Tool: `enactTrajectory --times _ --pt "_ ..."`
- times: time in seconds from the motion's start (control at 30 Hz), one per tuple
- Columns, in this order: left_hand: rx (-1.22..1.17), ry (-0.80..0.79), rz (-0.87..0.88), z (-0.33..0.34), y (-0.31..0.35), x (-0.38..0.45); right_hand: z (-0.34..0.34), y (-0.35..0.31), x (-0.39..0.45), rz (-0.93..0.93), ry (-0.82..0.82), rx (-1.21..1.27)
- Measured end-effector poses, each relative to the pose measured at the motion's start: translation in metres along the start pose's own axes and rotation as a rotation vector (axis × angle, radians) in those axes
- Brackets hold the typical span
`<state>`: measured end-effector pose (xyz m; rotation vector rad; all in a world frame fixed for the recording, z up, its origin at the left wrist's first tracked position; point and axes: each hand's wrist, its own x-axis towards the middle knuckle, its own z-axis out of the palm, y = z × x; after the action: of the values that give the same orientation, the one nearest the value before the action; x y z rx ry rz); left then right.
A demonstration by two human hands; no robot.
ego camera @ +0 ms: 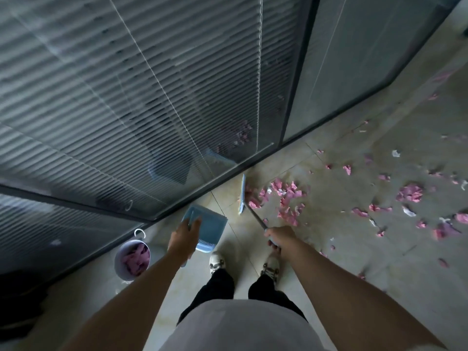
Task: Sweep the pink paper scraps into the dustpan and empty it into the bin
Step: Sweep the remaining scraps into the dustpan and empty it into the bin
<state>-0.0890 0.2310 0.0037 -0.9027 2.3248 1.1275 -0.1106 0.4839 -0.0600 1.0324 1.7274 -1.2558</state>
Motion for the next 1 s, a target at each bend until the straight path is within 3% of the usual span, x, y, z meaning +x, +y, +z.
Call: enactTrajectory --times 0.13,0.5,1.0 --pt "-0.084 -0.038 -0.048 0.012 0.013 0.006 -0.016 -0.016 0.024 0.076 -0.014 0.153" --pt "-0.094 -0.151 -0.011 0.038 0.046 0.034 -0.050 -0.017 0.028 0.127 -0.026 0.219" --pt "0.128 -0.286 0.061 0.066 0.071 0.077 -0.090 0.032 -0.022 0.278 0.125 0.674"
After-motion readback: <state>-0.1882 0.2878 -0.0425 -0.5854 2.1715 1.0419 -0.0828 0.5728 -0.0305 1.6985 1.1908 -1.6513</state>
